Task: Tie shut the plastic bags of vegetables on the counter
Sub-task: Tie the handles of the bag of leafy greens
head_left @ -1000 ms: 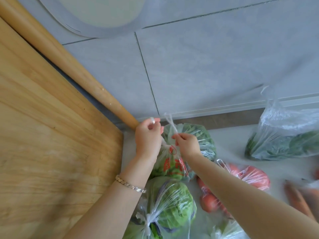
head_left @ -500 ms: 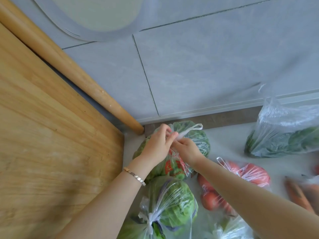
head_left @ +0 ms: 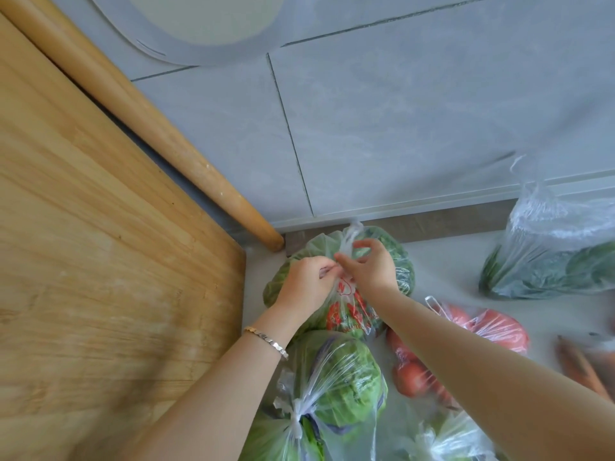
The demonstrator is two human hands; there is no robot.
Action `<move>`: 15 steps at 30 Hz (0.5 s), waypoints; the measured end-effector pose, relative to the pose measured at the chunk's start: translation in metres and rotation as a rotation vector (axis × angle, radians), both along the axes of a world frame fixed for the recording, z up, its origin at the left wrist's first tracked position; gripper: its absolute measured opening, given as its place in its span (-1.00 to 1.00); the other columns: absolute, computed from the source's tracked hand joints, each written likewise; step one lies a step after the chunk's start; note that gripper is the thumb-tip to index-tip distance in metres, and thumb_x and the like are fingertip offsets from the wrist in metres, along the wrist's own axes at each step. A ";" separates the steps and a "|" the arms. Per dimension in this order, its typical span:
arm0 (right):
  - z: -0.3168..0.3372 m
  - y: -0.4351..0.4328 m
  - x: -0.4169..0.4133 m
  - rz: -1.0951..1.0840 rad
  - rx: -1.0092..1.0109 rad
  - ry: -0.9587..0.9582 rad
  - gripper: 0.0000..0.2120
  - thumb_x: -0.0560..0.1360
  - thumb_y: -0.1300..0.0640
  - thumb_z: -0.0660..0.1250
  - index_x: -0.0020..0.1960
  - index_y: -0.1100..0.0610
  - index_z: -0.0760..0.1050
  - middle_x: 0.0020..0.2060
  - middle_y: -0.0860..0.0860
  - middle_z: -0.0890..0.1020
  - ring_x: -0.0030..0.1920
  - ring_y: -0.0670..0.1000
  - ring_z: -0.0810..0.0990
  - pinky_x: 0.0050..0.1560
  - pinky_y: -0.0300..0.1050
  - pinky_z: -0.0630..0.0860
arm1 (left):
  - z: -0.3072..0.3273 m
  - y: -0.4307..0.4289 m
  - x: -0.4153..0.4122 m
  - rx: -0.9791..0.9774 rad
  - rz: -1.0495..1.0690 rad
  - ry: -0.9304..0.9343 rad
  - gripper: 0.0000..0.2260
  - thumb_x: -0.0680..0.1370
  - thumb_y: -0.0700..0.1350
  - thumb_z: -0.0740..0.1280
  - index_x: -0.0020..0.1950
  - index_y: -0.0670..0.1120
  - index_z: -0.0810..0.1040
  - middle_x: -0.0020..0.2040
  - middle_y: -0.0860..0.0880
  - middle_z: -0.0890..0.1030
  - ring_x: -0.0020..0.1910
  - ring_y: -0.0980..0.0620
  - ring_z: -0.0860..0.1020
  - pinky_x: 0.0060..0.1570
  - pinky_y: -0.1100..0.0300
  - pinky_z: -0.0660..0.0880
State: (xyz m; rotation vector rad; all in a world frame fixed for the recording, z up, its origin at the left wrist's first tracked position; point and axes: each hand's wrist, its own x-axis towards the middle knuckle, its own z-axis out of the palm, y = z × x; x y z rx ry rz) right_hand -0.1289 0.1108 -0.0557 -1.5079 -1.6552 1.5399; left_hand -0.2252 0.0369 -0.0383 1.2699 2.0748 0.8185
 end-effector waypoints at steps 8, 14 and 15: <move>-0.003 -0.015 0.015 0.463 0.449 -0.127 -0.67 0.51 0.27 0.23 0.27 0.24 0.43 0.07 0.16 0.58 0.08 0.11 0.52 0.16 -0.08 0.47 | 0.000 0.001 0.002 -0.031 0.200 -0.128 -0.81 0.56 -0.14 0.25 -0.03 -0.19 0.62 -0.30 0.05 0.54 -0.33 0.20 0.45 -0.39 0.54 0.35; -0.006 -0.024 0.008 0.504 0.595 -0.245 -0.70 0.53 0.32 0.18 0.25 0.31 0.43 0.10 0.26 0.43 0.04 0.21 0.47 -0.04 -0.05 0.43 | 0.000 -0.003 0.013 -0.017 0.199 -0.037 -0.74 0.57 -0.13 0.20 -0.29 -0.11 0.51 -0.42 0.03 0.48 -0.42 0.11 0.40 -0.45 0.35 0.28; -0.004 -0.023 0.008 0.493 0.581 -0.248 -0.72 0.53 0.31 0.17 0.22 0.29 0.46 0.12 0.24 0.40 -0.01 0.20 0.49 -0.11 -0.07 0.41 | 0.000 -0.005 0.015 -0.012 0.204 -0.050 -0.74 0.58 -0.13 0.20 -0.31 -0.09 0.50 -0.43 0.04 0.47 -0.43 0.12 0.39 -0.46 0.38 0.29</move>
